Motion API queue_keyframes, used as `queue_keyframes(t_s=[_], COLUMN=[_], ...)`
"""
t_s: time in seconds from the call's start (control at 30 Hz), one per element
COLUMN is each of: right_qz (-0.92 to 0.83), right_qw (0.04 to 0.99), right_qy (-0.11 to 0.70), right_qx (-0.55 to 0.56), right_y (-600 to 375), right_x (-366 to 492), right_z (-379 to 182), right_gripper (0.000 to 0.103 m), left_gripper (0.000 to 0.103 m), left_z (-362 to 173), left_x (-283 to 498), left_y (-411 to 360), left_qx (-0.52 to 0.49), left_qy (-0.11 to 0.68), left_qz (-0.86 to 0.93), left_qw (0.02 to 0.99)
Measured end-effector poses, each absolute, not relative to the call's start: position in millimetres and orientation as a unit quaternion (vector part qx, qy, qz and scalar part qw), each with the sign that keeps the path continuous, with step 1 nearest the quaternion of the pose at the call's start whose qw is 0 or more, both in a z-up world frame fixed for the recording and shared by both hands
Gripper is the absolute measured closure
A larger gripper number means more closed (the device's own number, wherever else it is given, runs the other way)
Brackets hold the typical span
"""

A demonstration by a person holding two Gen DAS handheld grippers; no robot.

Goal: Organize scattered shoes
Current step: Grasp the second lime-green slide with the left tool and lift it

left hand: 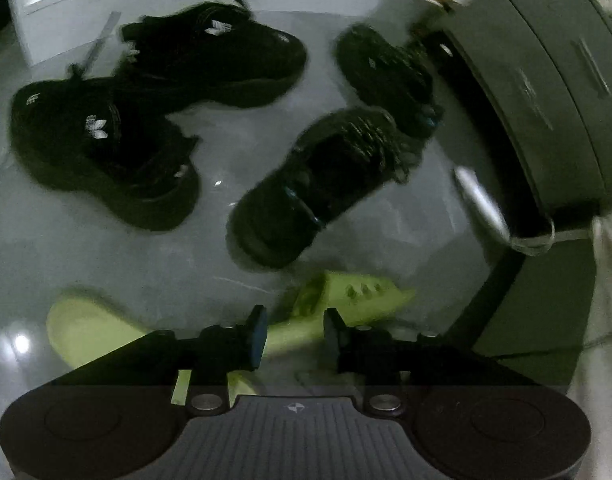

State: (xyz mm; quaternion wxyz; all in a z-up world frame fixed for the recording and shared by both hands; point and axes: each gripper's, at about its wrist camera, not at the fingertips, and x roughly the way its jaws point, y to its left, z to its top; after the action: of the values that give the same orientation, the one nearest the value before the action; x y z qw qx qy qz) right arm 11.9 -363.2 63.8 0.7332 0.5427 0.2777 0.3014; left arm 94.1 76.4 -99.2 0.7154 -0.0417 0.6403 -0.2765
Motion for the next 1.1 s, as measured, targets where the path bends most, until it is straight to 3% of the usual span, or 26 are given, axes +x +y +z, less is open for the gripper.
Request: queue_keyframes(t_s=[0.1, 0.2, 0.47, 0.53, 0.8, 0.97, 1.03, 1.1], right_qz=[0.352, 0.353, 0.287, 0.275, 0.18, 0.101, 0.104, 0.109], right_qw=[0.694, 0.701, 0.773, 0.79, 0.818, 0.858, 0.861, 0.862], right_qy=[0.242, 0.197, 0.06, 0.019, -0.056, -0.076, -0.074, -0.072], right_qx=[0.579, 0.587, 0.562, 0.548, 0.544, 0.497, 0.492, 0.489], right_y=[-399, -433, -513, -524, -554, -554, -553, -550], right_x=[4, -13, -92, -117, -152, -158, -155, -151], right_z=[82, 102, 167, 185, 191, 197, 197, 197], right_gripper=[0.0, 0.0, 0.0, 0.0, 0.0, 0.0, 0.0, 0.0], left_gripper=[0.067, 0.049, 0.047, 0.043, 0.007, 0.008, 0.018, 0.02], left_z=[-51, -44, -25, -22, -104, -155, -176, -196], left_x=[93, 89, 80, 78, 93, 103, 106, 110], left_y=[75, 69, 54, 50, 41, 35, 33, 31], left_qx=[-0.058, -0.06, -0.065, -0.066, -0.104, -0.126, -0.135, -0.144], left_qy=[0.594, 0.582, 0.548, 0.541, 0.609, 0.647, 0.661, 0.675], left_qz=[-0.293, -0.32, -0.392, -0.407, -0.32, -0.263, -0.239, -0.216], left_qw=[0.747, 0.745, 0.736, 0.733, 0.719, 0.705, 0.698, 0.691])
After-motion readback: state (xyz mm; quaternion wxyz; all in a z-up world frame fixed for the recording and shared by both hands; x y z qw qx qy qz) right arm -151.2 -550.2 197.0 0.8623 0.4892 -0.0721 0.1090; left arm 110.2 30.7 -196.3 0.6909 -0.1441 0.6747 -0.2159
